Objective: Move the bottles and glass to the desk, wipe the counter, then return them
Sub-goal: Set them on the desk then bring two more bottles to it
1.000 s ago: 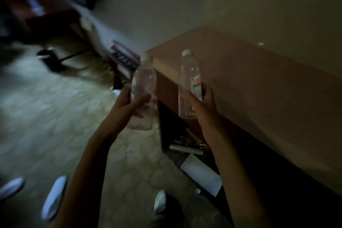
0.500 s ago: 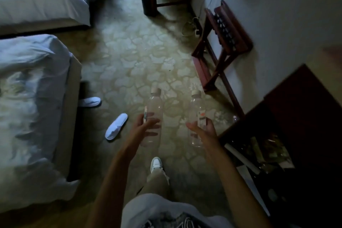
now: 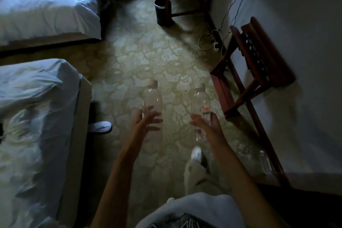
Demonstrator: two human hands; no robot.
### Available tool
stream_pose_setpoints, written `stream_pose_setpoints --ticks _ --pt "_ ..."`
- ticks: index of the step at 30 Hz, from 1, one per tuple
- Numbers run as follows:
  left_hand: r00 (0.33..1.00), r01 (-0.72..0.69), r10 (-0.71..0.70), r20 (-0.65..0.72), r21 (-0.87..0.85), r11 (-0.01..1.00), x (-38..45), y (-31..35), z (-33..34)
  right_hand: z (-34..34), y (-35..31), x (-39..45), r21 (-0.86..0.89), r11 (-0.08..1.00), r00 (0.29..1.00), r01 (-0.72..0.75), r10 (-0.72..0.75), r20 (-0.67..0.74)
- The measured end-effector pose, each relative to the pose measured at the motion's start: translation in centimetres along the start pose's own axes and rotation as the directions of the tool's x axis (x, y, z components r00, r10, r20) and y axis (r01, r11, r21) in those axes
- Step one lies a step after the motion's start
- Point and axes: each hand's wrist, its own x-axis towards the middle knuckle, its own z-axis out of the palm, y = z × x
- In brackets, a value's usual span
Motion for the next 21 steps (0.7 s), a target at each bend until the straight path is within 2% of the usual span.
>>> stream_pose_setpoints --ticks 5,11,14,21 --pt "0.998 -0.012 0.014 -0.056 0.039 0.999 11.6 2.4 2.5 1.4 -4.6 13.0 0.001 1.000 0.998 -0.031 0.031 0.045" --pt "0.979 -0.126 0.134 -0.151 0.062 0.990 25.6 13.0 5.0 5.3 -17.2 27.8 -0.059 0.997 0.987 0.057 -0.047 0.152" --pt "0.972 -0.139 0.148 -0.182 0.062 0.988 31.4 16.8 5.3 7.5 -22.1 34.2 -0.054 0.996 0.979 0.076 -0.064 0.195" --pt "0.970 -0.074 0.068 -0.235 -0.017 0.997 47.9 19.8 4.2 12.1 -25.2 49.1 -0.085 0.996 0.975 -0.021 0.039 0.217"
